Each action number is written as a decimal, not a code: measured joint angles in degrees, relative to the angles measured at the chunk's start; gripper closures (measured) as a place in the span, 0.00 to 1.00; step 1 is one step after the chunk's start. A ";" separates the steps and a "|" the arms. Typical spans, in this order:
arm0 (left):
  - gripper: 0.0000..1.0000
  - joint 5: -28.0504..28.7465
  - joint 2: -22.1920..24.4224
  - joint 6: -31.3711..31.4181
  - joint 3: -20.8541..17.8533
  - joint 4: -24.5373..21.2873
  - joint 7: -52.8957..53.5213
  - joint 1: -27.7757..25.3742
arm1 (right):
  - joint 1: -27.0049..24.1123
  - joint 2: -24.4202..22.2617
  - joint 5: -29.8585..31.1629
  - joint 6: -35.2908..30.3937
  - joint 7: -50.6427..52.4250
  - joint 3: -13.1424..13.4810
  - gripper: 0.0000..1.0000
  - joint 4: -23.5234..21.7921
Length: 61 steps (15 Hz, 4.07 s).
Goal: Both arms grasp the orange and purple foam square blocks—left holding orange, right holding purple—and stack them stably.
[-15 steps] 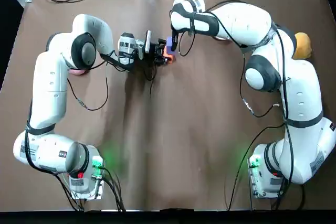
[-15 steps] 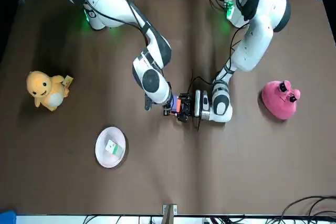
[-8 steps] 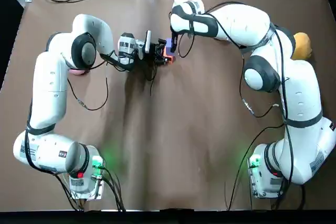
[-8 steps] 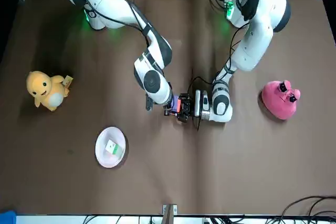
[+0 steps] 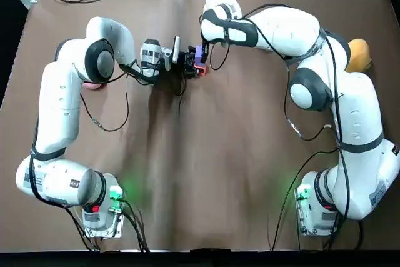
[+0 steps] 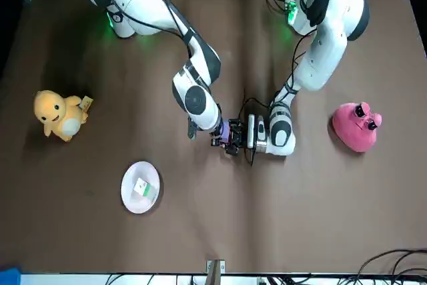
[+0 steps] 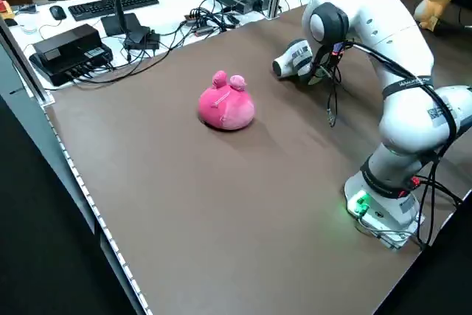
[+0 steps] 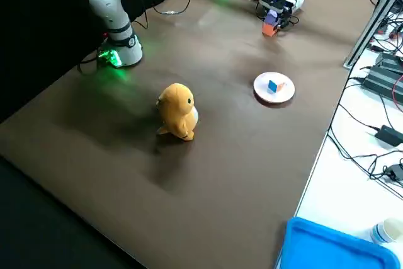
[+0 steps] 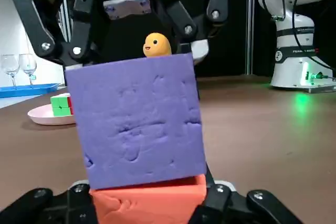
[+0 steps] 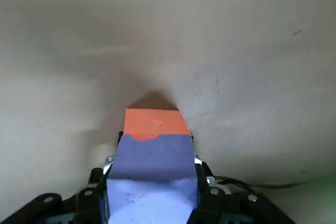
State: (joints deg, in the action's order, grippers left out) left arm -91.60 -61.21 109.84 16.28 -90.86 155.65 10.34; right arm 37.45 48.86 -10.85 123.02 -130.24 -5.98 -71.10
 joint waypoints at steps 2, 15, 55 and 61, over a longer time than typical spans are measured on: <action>0.36 0.00 0.00 0.00 0.00 0.00 0.00 0.00 | 0.00 0.01 0.00 0.00 0.00 0.00 0.41 0.00; 0.36 0.00 0.00 0.00 0.00 0.00 0.00 0.00 | 0.01 0.01 0.00 0.00 0.07 0.00 0.41 0.00; 0.00 0.00 -0.01 0.35 -0.50 1.18 -0.05 -0.32 | 1.03 0.66 0.87 0.24 0.54 0.09 0.00 -0.08; 0.00 0.00 -0.01 0.35 -0.51 1.18 -0.06 -0.34 | 0.90 0.67 0.89 0.35 0.54 0.20 0.00 -0.08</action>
State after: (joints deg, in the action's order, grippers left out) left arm -91.59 -61.22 110.19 15.77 -89.68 155.58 10.01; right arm 38.35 49.52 -9.97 123.37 -129.71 -5.78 -71.18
